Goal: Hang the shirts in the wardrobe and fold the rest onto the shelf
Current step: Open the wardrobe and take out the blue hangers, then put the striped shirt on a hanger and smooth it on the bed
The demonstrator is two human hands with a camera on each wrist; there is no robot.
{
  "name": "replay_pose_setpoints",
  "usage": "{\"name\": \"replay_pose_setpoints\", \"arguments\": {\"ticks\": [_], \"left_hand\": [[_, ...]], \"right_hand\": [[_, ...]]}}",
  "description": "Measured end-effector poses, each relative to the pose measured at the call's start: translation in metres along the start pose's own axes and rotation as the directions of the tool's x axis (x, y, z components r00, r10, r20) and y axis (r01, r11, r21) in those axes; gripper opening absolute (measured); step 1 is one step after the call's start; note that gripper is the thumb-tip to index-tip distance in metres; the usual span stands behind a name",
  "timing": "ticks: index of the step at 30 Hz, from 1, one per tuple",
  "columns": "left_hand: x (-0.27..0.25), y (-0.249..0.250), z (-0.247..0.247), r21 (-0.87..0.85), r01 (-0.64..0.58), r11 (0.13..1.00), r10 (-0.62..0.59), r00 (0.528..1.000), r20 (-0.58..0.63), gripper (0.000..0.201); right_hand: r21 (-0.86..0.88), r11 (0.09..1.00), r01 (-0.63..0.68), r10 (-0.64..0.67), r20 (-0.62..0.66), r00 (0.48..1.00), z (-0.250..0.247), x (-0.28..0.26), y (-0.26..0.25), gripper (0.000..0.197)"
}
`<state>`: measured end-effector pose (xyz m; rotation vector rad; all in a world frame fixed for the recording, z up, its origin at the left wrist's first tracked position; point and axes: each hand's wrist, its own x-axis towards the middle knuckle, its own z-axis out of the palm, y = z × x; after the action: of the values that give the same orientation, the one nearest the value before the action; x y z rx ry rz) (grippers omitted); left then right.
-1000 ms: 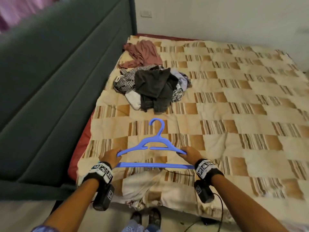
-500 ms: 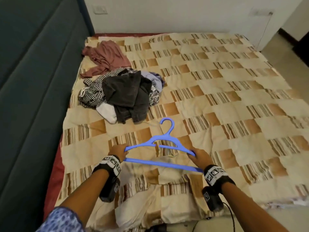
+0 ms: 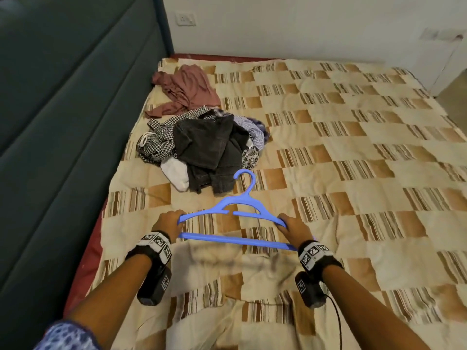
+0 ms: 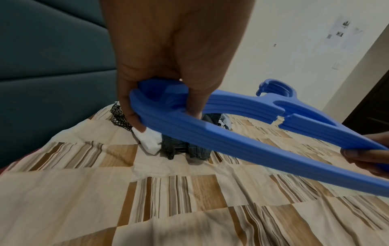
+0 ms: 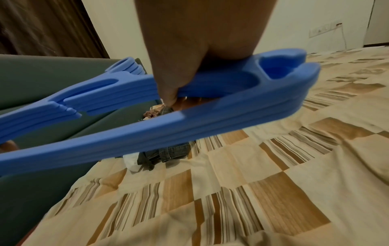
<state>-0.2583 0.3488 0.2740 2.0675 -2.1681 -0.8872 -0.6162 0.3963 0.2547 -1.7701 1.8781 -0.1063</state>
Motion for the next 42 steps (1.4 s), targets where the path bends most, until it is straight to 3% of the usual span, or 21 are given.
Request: {"name": "replay_pose_setpoints", "arguments": {"ticks": [7,16,19,22,26,30,32,36,38,42], "left_hand": [[0.019,-0.006,-0.013,-0.091,-0.018,0.996,0.019,1.0,0.014,0.022],[0.085,0.024,-0.047,-0.304,-0.012,0.953,0.011,1.0,-0.006,0.061],[0.108,0.03,-0.067,-0.246,0.012,0.969,-0.012,1.0,0.002,0.064],[0.136,0.038,-0.08,-0.23,0.029,0.973,-0.031,1.0,-0.005,0.066],[0.19,0.061,-0.085,-0.191,0.037,0.981,-0.042,0.999,-0.027,0.072],[0.277,0.085,-0.069,-0.195,0.078,0.978,-0.079,0.997,0.0,0.079],[0.329,0.093,-0.049,-0.138,0.095,0.986,-0.095,0.995,0.004,0.087],[0.419,0.106,-0.005,0.031,0.152,0.988,-0.155,0.982,0.104,0.114],[0.462,0.106,0.011,0.087,0.163,0.983,-0.173,0.976,0.128,0.125],[0.526,0.105,0.035,0.22,0.213,0.952,-0.25,0.956,0.155,0.143]], "right_hand": [[0.027,1.0,-0.011,0.012,-0.013,1.0,-0.016,0.012,-0.008,0.017],[0.058,0.993,-0.1,0.107,-0.121,0.987,-0.082,0.037,-0.003,0.016],[0.142,0.977,-0.16,0.189,-0.223,0.956,-0.109,0.056,0.006,0.007],[0.272,0.932,-0.239,0.322,-0.319,0.892,-0.125,0.088,0.026,0.007],[0.471,0.837,-0.281,0.477,-0.372,0.796,-0.143,0.161,0.06,0.012],[0.609,0.724,-0.324,0.56,-0.245,0.791,-0.153,0.281,0.104,0.03],[0.547,0.738,-0.395,0.563,-0.176,0.807,-0.148,0.347,0.132,0.044],[0.313,0.784,-0.536,0.589,-0.1,0.802,-0.127,0.444,0.178,0.033],[0.369,0.745,-0.556,0.617,-0.065,0.784,-0.124,0.498,0.193,0.034],[0.398,0.741,-0.541,0.586,0.011,0.81,-0.121,0.598,0.216,0.048]]}}
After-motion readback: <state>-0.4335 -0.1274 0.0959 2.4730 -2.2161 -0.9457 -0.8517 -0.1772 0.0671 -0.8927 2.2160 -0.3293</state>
